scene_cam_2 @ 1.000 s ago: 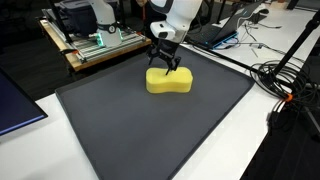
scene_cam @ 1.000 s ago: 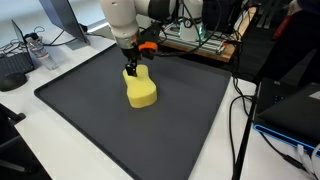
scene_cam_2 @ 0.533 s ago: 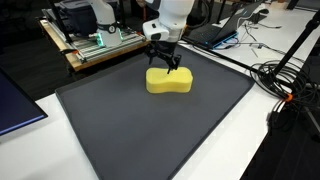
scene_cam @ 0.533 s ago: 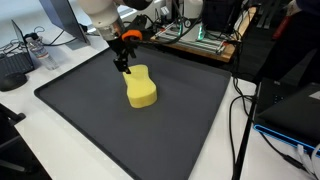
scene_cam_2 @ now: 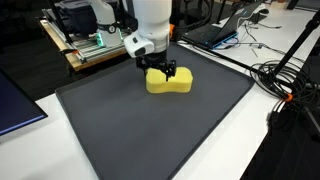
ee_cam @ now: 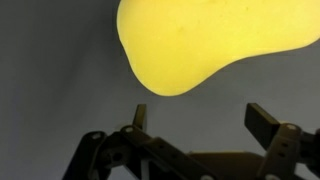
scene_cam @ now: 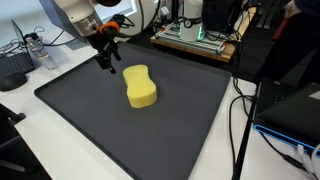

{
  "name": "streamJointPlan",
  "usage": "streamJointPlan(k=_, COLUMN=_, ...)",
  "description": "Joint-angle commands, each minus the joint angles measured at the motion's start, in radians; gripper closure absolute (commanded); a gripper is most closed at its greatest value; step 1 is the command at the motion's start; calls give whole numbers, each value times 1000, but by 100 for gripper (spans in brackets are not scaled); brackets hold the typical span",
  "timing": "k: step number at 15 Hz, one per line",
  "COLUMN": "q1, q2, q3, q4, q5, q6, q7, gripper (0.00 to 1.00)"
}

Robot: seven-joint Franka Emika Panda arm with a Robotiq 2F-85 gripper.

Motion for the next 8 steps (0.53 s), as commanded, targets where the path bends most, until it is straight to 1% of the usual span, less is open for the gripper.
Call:
streamJointPlan(k=1, q1=-80, q2=70, q3=21, q4=88, q5=144, q6=-40, q7=-213, gripper=0)
streamJointPlan(k=3, q1=-123, q2=90, q3=33, q4=105, q5=234, q6=-33, q7=-351, gripper=0)
streamJointPlan(k=5, q1=-156, q2=109, q3=35, q4=115, q5=279, q6=-35, q7=-459, gripper=0)
streamJointPlan(k=7, q1=-166, q2=116, q3=23, q4=111, q5=274, q6=-42, q7=-521, gripper=0)
streamJointPlan(k=8, q1=-160, q2=109, q3=13, q4=93, q5=256, q6=-22, q7=-536, gripper=0)
